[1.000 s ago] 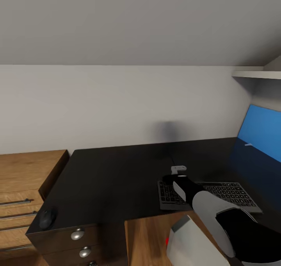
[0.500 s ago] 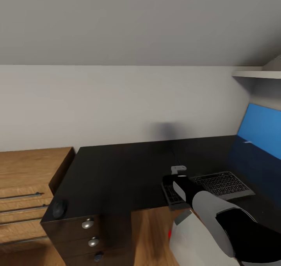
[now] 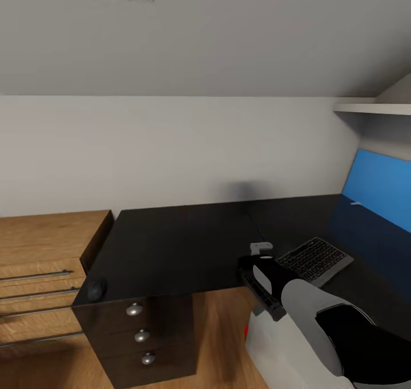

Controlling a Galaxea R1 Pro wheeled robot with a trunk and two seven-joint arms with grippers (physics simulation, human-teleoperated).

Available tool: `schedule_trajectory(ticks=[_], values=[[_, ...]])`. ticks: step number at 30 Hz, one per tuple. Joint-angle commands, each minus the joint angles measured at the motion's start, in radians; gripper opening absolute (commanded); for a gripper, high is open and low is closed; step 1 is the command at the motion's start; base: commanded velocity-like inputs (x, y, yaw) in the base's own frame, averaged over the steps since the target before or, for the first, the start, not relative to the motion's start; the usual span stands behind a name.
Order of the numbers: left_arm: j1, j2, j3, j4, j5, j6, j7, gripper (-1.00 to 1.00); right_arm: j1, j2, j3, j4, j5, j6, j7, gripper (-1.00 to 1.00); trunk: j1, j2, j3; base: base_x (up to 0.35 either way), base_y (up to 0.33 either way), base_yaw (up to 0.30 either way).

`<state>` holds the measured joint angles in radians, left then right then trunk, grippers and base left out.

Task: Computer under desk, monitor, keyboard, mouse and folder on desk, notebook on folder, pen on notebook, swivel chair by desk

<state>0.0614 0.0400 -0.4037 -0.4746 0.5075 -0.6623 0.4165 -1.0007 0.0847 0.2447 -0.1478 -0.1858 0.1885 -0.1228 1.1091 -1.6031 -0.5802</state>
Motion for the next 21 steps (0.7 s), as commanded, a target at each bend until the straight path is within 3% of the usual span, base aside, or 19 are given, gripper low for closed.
schedule_trajectory(ticks=[1, 21], values=[[0.000, 0.001, -0.008, -0.002, 0.005, -0.002, 0.008, 1.00, 0.001, 0.000, 0.013, 0.002, -0.009, 0.012, -0.005, 1.00, 0.000, 0.000, -0.001, -0.105, 0.000, 0.000], [0.000, 0.001, -0.007, -0.002, 0.005, -0.002, 0.010, 1.00, 0.001, 0.000, 0.013, 0.002, -0.009, 0.011, -0.005, 1.00, 0.000, 0.000, -0.001, -0.169, 0.000, 0.000]])
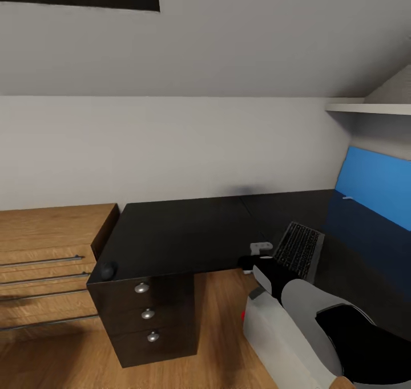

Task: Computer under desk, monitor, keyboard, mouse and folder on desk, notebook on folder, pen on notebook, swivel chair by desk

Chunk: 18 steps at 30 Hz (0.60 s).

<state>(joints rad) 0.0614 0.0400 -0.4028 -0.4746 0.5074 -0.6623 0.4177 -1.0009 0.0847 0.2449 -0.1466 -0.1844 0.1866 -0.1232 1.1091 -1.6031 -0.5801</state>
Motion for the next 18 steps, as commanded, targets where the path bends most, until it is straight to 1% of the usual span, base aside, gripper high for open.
schedule_trajectory(ticks=[1, 8, 13, 18], values=[[0.000, 0.001, -0.008, -0.002, 0.005, -0.001, 0.009, 1.00, 0.001, 0.000, 0.013, 0.001, -0.010, 0.013, -0.004, 1.00, 0.000, 0.000, -0.001, -0.021, 0.000, 0.000], [0.000, 0.001, -0.008, -0.002, 0.005, 0.000, 0.007, 1.00, 0.001, -0.001, 0.012, -0.006, -0.010, 0.004, -0.005, 1.00, 0.000, 0.000, -0.001, -0.006, 0.000, 0.000], [0.000, 0.001, -0.008, -0.001, 0.006, 0.004, 0.007, 1.00, 0.001, -0.003, 0.007, -0.059, -0.016, -0.005, -0.007, 1.00, 0.000, 0.000, -0.001, 0.000, 0.000, 0.000], [0.000, 0.001, -0.008, 0.010, 0.006, 0.005, 0.007, 1.00, 0.002, -0.003, 0.007, -0.077, -0.018, -0.005, -0.007, 1.00, 0.000, 0.000, -0.001, 0.000, 0.000, 0.000]])
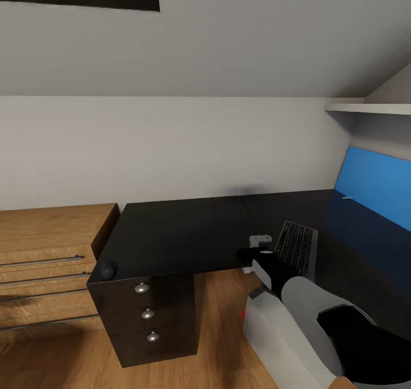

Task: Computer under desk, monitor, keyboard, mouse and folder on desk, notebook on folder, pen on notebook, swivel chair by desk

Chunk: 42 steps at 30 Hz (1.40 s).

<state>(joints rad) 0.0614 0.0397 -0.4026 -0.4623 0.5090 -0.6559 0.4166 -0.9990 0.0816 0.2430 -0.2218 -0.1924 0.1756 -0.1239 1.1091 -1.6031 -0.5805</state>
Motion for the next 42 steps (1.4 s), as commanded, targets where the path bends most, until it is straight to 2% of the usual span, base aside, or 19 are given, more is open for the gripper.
schedule_trajectory(ticks=[1, 4, 8, 9, 10, 11, 13, 14, 17, 18, 19, 23, 28, 29, 32, 37, 42], values=[[0.000, 0.001, -0.009, 0.007, 0.005, -0.002, 0.008, 1.00, 0.003, -0.002, 0.007, -0.043, -0.011, 0.012, -0.006, 1.00, 0.000, 0.000, -0.001, 0.000, 0.000, 0.000], [0.000, 0.000, -0.009, 0.012, 0.005, -0.002, 0.008, 1.00, 0.032, -0.006, 0.005, -0.129, -0.010, 0.038, -0.007, 1.00, 0.000, 0.000, -0.001, 0.000, 0.000, 0.000], [0.000, 0.000, -0.009, 0.015, 0.005, -0.001, 0.008, 1.00, 0.112, -0.013, 0.000, -0.311, -0.008, 0.126, -0.019, 1.00, 0.000, 0.000, -0.001, 0.000, 0.000, 0.000], [0.000, 0.000, -0.009, 0.015, 0.005, -0.001, 0.008, 1.00, 0.151, -0.019, -0.003, -0.402, -0.008, 0.169, -0.033, 1.00, 0.000, 0.000, -0.001, 0.000, 0.000, 0.000], [0.000, 0.000, -0.009, 0.016, 0.005, -0.001, 0.008, 1.00, 0.220, -0.030, -0.010, -0.546, -0.012, 0.230, -0.064, 1.00, 0.000, 0.000, -0.001, 0.000, 0.000, 0.000], [0.000, 0.000, -0.009, 0.016, 0.005, -0.001, 0.008, 1.00, 0.268, -0.035, -0.020, -0.637, -0.022, 0.262, -0.088, 1.00, 0.000, 0.000, -0.001, 0.000, 0.000, 0.000], [0.000, 0.000, -0.009, 0.016, 0.005, -0.001, 0.008, 1.00, 0.317, -0.039, -0.036, -0.721, -0.038, 0.284, -0.111, 1.00, 0.000, 0.000, -0.001, 0.000, 0.000, 0.000], [0.000, 0.001, -0.009, 0.016, 0.005, -0.001, 0.009, 1.00, 0.364, -0.041, -0.056, -0.802, -0.056, 0.298, -0.130, 1.00, 0.000, 0.000, -0.001, 0.000, 0.000, 0.000], [0.000, 0.001, -0.009, 0.016, 0.005, -0.001, 0.009, 1.00, 0.430, -0.043, -0.086, -0.925, -0.086, 0.314, -0.149, 1.00, 0.000, 0.000, -0.001, 0.000, 0.000, 0.000], [0.000, 0.001, -0.009, 0.017, 0.005, -0.001, 0.010, 1.00, 0.490, -0.044, -0.104, -1.041, -0.118, 0.327, -0.160, 1.00, 0.000, 0.000, -0.001, 0.000, 0.000, 0.000], [0.000, 0.001, -0.009, 0.017, 0.005, -0.001, 0.010, 1.00, 0.508, -0.044, -0.108, -1.074, -0.130, 0.332, -0.162, 1.00, 0.000, 0.000, -0.001, 0.000, 0.000, 0.000], [0.000, 0.002, -0.009, 0.017, 0.005, -0.001, 0.010, 1.00, 0.564, -0.044, -0.117, -1.176, -0.175, 0.349, -0.167, 1.00, 0.000, 0.000, -0.001, 0.000, 0.000, 0.000], [0.000, 0.003, -0.009, 0.017, 0.005, -0.002, 0.009, 1.00, 0.597, -0.045, -0.122, -1.240, -0.237, 0.357, -0.170, 1.00, 0.000, 0.000, -0.001, 0.000, 0.000, 0.000], [0.000, 0.003, -0.007, 0.017, 0.005, -0.004, 0.009, 1.00, 0.608, -0.044, -0.124, -1.282, -0.297, 0.358, -0.172, 1.00, 0.000, 0.000, -0.001, 0.000, 0.000, 0.000], [0.000, 0.004, -0.007, 0.017, 0.005, -0.005, 0.008, 1.00, 0.612, -0.044, -0.126, -1.294, -0.338, 0.358, -0.172, 1.00, 0.000, 0.000, -0.001, 0.000, 0.000, 0.000], [0.000, 0.004, -0.007, 0.017, 0.005, -0.005, 0.008, 1.00, 0.625, -0.046, -0.131, -1.303, -0.382, 0.354, -0.172, 1.00, 0.000, 0.000, 0.000, -0.001, 0.001, -0.016], [0.000, 0.004, -0.007, 0.017, 0.005, -0.005, 0.008, 1.00, 0.628, -0.046, -0.131, -1.303, -0.384, 0.354, -0.171, 1.00, 0.000, 0.000, 0.002, -0.141, 0.124, -0.185]])
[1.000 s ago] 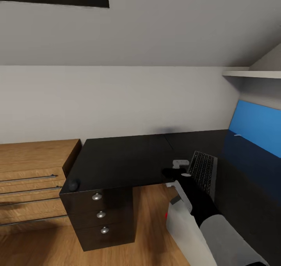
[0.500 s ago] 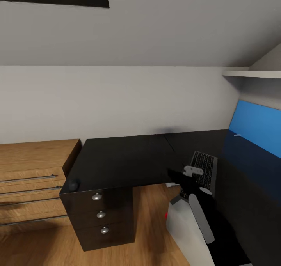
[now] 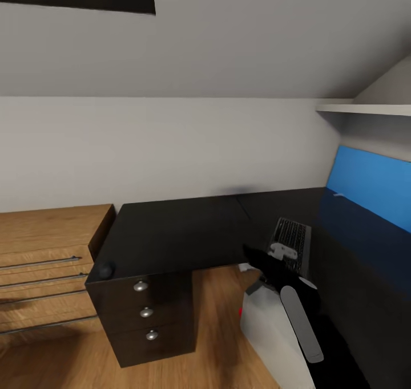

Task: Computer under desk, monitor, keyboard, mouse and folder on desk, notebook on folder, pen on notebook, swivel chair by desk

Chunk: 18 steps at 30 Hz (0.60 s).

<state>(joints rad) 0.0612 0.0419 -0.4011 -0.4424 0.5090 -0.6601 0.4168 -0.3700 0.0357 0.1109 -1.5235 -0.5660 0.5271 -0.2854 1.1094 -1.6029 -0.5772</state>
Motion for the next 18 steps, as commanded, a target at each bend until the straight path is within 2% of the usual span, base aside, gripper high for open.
schedule_trajectory(ticks=[1, 12, 18], values=[[0.000, 0.001, -0.008, -0.002, 0.005, -0.001, 0.008, 1.00, 0.000, 0.000, 0.001, -0.001, -0.010, 0.002, -0.010, 1.00, 0.000, -0.001, 0.000, -0.214, 0.190, -0.224], [0.000, 0.001, -0.008, -0.002, 0.005, -0.002, 0.008, 1.00, 0.002, 0.001, 0.001, -0.001, -0.012, 0.002, -0.009, 1.00, 0.000, -0.001, 0.007, -0.246, 0.213, -0.245], [0.000, 0.002, -0.006, -0.002, 0.005, -0.002, 0.009, 1.00, 0.002, 0.001, 0.001, -0.001, -0.012, 0.002, -0.009, 1.00, 0.000, -0.001, 0.009, -0.306, 0.075, -0.261]])
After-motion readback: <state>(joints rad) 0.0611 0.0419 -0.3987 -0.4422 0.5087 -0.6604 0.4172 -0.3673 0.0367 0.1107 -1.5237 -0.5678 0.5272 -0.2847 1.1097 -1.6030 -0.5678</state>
